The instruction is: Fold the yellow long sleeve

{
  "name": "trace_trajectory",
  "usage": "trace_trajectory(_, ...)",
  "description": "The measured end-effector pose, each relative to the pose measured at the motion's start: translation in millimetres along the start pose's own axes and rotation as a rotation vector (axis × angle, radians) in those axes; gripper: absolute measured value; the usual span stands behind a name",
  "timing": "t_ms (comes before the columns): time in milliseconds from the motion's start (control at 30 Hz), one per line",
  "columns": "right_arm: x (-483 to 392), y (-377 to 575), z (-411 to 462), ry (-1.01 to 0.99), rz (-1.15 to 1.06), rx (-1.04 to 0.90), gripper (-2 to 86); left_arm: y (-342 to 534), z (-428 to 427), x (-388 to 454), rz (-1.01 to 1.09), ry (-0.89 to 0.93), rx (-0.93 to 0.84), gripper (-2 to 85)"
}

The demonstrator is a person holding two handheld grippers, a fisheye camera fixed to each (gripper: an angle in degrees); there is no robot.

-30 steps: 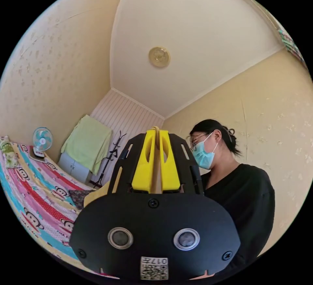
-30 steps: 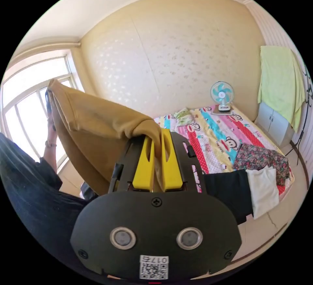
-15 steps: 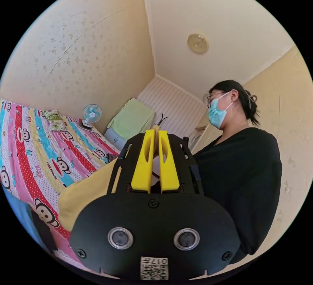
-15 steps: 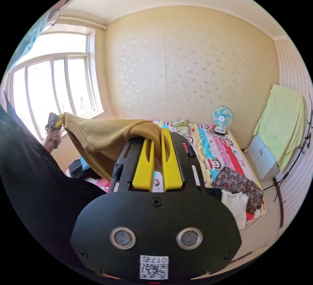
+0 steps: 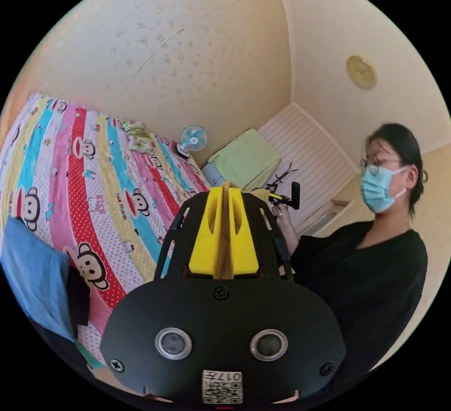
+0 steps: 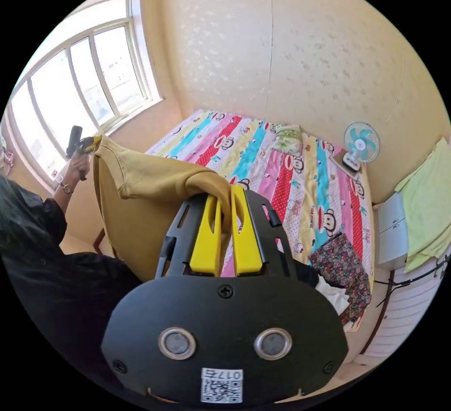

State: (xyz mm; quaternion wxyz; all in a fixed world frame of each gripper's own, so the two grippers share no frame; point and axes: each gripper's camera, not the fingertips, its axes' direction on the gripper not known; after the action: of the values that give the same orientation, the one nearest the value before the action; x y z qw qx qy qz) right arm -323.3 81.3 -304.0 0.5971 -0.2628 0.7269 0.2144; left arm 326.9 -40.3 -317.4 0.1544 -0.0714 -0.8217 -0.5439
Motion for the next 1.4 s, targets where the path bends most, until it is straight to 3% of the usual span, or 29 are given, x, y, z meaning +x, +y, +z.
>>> trace_trajectory(133,89.8,-86.4,161.5,-0.046,0.243,-0.207,6.4,-34.8,37.2,-111.5,-0.224,-0.142,0.051,4.4)
trace_trajectory(200,113.0,-92.1,201.0,-0.042,0.33,-0.261,6.8,-25.1,42.7,-146.8,-0.268,-0.236,0.075,6.8)
trace_trajectory(333,138.2,-49.4,258.7,-0.105,0.398,-0.399,7.7,32.8,46.8,-186.4,-0.348,-0.453,-0.036,7.9)
trace_trajectory(500,165.6,44.3,314.5,-0.065,0.549,-0.686,9.9,160.6,34.9,-248.6,-0.653,-0.76,-0.25,12.3)
trace_trajectory(600,175.2,83.5,344.8,-0.094,0.638,-0.823,10.5,211.2,42.8,-277.0,-0.755,-0.739,-0.405,13.0)
trace_trajectory(800,192.1,26.7,354.1,-0.052,0.362,-1.025,5.8,200.7,23.4,-282.2,-0.789,-0.629,-0.549,4.1)
trace_trajectory(933,250.4,-44.0,274.7,0.151,0.279,-0.856,3.9,161.0,-63.7,-255.9,-0.67,-0.795,-0.392,3.9)
trace_trajectory(1000,287.8,-66.7,222.2,0.232,0.394,-0.701,3.9,154.8,-148.4,-229.9,-0.706,-0.916,-0.096,4.9)
trace_trajectory(1067,314.8,-72.8,169.2,0.261,0.532,-0.518,4.1,171.8,-198.3,-211.9,-0.774,-0.927,0.138,6.9)
trace_trajectory(1133,324.9,-61.4,133.5,0.28,0.62,-0.4,5.1,191.7,-218.9,-204.4,-0.803,-0.888,0.235,9.1)
trace_trajectory(1233,313.7,-36.8,163.2,0.161,0.637,-0.477,8.2,208.6,-188.9,-224.7,-0.788,-0.74,0.063,10.7)
trace_trajectory(1300,303.6,-26.3,200.6,0.014,0.611,-0.55,9.4,210.1,-131.8,-256.0,-0.738,-0.516,-0.202,11.7)
trace_trajectory(1400,297.1,-22.4,250.9,-0.063,0.592,-0.586,10.1,206.7,-78.3,-277.2,-0.659,-0.501,-0.413,13.3)
